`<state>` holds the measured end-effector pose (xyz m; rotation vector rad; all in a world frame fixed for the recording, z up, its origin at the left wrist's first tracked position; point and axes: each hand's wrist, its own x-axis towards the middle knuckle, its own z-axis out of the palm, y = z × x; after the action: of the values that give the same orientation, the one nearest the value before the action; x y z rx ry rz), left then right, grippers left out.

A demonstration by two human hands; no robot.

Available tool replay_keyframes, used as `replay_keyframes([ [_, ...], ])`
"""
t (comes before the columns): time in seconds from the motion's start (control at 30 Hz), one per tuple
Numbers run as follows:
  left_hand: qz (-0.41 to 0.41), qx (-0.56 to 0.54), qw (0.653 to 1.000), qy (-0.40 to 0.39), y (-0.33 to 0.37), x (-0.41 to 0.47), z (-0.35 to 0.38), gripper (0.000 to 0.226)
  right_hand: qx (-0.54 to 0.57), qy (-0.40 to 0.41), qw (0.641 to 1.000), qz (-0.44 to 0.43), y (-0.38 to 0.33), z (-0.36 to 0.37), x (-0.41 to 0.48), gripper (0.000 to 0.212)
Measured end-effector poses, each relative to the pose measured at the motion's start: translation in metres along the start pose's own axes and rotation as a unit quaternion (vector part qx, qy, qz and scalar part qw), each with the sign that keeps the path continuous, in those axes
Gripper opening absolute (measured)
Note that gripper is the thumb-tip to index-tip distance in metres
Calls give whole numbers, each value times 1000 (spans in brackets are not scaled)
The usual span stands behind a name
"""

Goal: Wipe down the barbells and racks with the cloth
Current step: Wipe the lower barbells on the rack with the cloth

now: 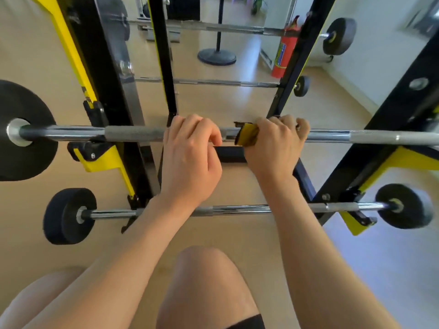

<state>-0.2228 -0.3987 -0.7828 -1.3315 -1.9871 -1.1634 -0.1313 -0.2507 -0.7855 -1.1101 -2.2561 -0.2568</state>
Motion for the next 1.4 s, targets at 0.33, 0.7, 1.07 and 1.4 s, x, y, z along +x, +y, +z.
replay_keyframes([
  [0.33, -91, -104, 986, 92, 21, 11, 49, 20, 43, 12, 980, -192, -3, 6, 8, 9],
  [0.7, -40, 125, 985, -115, 8, 63, 75, 22, -60, 19, 994, 85, 131, 5, 20, 29],
  [1.07, -36, 111, 979, -165, 4, 66, 60, 79, 66, 14, 972, -223, 44, 9, 16, 22],
  [1.4, -52, 184, 969, -155, 13, 55, 65, 68, -23, -32, 998, -48, 135, -2, 31, 26],
])
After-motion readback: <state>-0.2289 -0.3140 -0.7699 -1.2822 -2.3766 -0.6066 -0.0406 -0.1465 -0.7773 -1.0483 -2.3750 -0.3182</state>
